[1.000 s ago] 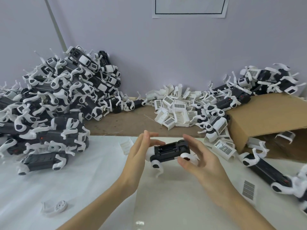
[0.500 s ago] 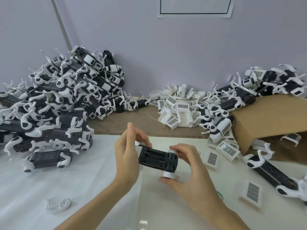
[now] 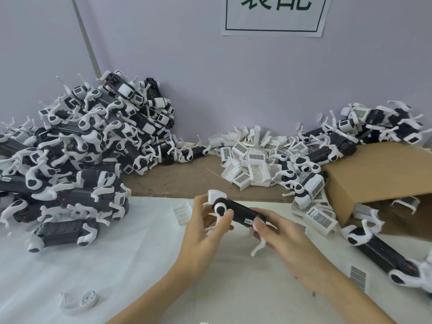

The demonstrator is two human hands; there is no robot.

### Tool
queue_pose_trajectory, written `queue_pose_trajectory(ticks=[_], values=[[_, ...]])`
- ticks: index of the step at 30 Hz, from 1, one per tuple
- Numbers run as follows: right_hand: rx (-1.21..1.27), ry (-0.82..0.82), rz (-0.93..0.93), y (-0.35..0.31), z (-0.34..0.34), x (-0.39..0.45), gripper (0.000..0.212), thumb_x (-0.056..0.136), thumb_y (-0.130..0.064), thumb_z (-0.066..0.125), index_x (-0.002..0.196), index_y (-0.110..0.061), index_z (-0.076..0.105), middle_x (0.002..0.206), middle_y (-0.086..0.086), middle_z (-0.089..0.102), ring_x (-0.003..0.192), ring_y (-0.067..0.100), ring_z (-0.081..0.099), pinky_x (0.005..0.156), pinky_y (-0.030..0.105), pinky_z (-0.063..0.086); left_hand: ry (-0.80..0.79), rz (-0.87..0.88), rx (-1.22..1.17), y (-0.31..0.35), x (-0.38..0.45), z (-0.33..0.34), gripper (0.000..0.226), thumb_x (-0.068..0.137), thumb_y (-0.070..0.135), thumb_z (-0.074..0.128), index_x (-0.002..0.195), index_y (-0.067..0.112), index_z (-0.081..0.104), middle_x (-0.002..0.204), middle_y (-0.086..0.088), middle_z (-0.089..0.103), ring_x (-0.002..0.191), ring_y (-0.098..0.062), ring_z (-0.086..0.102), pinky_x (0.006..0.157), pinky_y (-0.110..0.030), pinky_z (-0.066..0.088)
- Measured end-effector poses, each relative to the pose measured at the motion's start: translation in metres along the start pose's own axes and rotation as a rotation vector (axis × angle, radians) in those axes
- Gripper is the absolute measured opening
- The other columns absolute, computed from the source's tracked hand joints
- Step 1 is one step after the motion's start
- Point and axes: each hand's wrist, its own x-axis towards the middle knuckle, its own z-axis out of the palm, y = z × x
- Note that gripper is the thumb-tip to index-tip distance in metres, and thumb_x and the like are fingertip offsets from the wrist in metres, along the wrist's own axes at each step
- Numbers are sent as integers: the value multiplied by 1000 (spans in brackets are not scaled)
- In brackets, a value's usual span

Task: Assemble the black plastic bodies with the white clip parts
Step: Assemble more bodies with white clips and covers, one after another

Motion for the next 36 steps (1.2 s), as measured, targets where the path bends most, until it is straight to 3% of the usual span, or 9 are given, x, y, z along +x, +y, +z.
queue_pose_trajectory(ticks=[4,6,9,14,21,26,29,31,36], values=[[211,51,28,-16,-14,39,42,108,-39,42,135,-16,65,127,6,73,121,20,68,100,39,53,43,-87,-55,-5,4,-2,43,95,43,74,123,20,51,112,1,73,102,-23,75,86,-26,56],[-114,99,-78,-18,-24,65,31,113,-23,43,135,-23,64,130,-3,71,127,10,63,107,31,50,35,-122,-96,-10,6,-3,50,89,44,73,128,22,50,116,-1,73,104,-23,75,89,-28,57],[-621,87,-216,-14,-26,107,44,109,-4,44,146,-25,54,149,-7,56,142,8,48,108,11,36,19,-138,-110,-15,10,-5,58,86,49,75,134,29,50,120,-1,71,110,-22,72,94,-31,56],[-1488,-147,-247,11,-22,156,84,91,16,43,164,-19,22,174,-1,12,159,20,14,124,42,22,58,-132,-152,-19,12,-7,70,78,66,69,132,25,52,115,-7,69,97,-24,71,83,-31,57],[-1713,-23,-458,8,-20,175,40,99,-6,57,137,-15,51,138,5,45,130,25,43,106,37,38,52,-124,-174,-24,13,-6,68,80,65,70,130,23,53,110,-7,69,91,-26,71,77,-29,57],[-1184,198,-435,-9,-20,154,46,95,-42,72,133,-20,58,126,-8,59,115,12,56,102,33,45,54,-137,-175,-24,14,-6,66,81,66,70,129,23,54,107,-4,71,88,-25,71,76,-29,57],[-592,274,-347,-19,-22,125,31,91,-33,80,118,-29,66,107,-18,70,100,-2,64,89,21,51,48,-137,-169,-23,14,-6,65,81,67,69,128,25,54,108,-4,72,89,-24,71,75,-29,56],[-293,253,-270,-23,-23,103,21,95,-26,75,113,-36,68,105,-18,75,103,-4,68,95,23,54,38,-135,-178,-23,13,-7,62,82,65,70,127,25,55,107,-4,72,90,-25,70,76,-29,55],[341,235,-128,-14,-26,52,28,106,-10,53,130,-14,67,123,12,71,103,25,73,93,42,57,-35,-140,-235,-23,11,-9,52,85,54,69,123,22,55,113,-7,74,103,-21,69,88,-32,49]])
